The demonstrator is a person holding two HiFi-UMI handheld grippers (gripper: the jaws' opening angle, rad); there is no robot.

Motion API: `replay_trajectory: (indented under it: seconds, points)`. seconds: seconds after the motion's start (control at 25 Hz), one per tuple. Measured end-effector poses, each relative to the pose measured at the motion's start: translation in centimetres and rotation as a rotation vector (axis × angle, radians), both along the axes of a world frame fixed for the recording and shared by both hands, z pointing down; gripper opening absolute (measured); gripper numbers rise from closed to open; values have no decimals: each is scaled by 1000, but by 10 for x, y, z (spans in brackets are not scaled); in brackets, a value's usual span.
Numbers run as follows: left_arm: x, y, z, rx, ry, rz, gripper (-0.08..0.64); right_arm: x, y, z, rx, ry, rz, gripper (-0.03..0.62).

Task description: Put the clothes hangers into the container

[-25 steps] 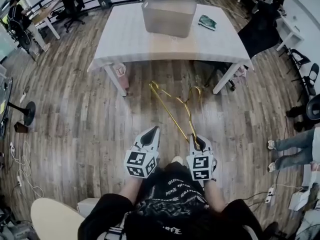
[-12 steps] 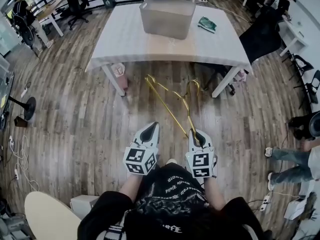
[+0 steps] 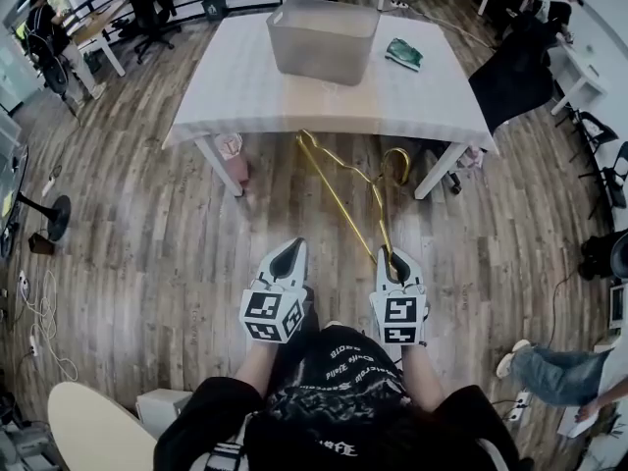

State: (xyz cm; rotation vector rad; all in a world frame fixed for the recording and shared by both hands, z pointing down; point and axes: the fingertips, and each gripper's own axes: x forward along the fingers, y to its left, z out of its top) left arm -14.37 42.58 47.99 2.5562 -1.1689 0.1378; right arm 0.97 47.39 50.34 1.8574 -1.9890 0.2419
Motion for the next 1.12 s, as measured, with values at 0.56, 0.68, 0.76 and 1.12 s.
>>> replay_trajectory:
  seconds: [0.56,0.68,0.76,1.12]
  points:
    - [23,-161,-6,39,-13,124,20,21,-138,3,-11,-22,106,8]
    - [14,-198,-10,44,5,151,20,8,-176,3,-27,6,101,8]
    - [5,-223,-9,45,16,152,20,-3,-200,6,-43,16,90,8]
    - [-43,-320,-6,30,55,145,20,-54,-296,10,-49,32,77,8]
